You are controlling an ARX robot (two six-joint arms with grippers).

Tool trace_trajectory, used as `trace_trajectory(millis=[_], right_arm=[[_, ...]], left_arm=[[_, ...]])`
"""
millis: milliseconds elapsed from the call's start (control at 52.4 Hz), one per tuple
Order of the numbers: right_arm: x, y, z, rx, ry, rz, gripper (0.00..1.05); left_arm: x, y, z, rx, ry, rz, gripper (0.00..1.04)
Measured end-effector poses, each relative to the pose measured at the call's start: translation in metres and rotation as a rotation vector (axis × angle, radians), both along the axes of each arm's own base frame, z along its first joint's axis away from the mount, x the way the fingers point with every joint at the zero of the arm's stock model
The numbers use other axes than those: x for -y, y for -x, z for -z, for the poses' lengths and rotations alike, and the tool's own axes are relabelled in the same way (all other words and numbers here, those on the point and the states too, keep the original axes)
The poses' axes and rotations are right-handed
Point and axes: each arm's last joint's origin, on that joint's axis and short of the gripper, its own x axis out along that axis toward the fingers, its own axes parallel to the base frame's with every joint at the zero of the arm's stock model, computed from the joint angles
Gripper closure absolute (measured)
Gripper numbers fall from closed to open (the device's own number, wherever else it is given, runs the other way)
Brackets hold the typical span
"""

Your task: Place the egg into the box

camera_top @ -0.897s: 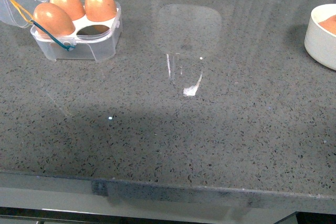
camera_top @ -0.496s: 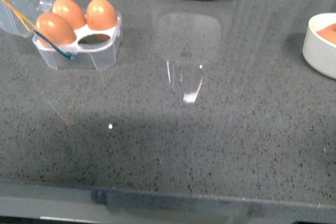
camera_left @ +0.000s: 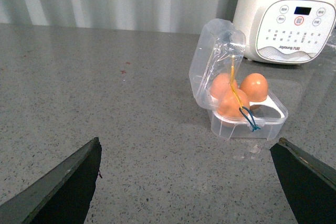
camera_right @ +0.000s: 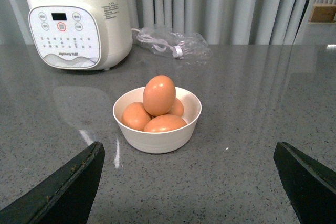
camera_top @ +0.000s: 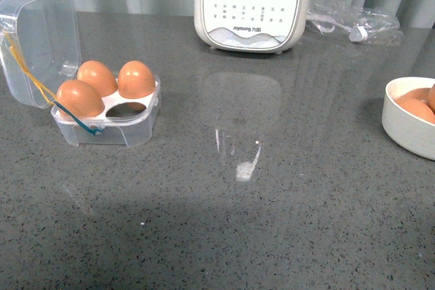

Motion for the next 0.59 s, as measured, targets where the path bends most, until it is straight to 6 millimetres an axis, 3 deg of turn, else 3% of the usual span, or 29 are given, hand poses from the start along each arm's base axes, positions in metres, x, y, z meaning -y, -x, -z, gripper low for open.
trace_trajectory(millis=[325,382,458,592], right_arm=[[0.0,0.0,0.0,-0.001,0.0,0.001,0.07],[0.0,-0.001,0.0,-0.073,-0.055,0.105,0.07],[0.003,-0.009,-0.007,-0.131,-0.138,0.306,0.07],[0.007,-0.032,-0.024,-0.122,-0.18,0.3,0.07]], left_arm=[[0.0,0.0,0.0,0.0,0.0,0.0,0.07],[0.0,0.0,0.0,0.0,0.0,0.0,0.07],[0.0,0.0,0.0,0.0,0.0,0.0,0.07],[0.0,0.0,0.0,0.0,0.0,0.001,0.07]])
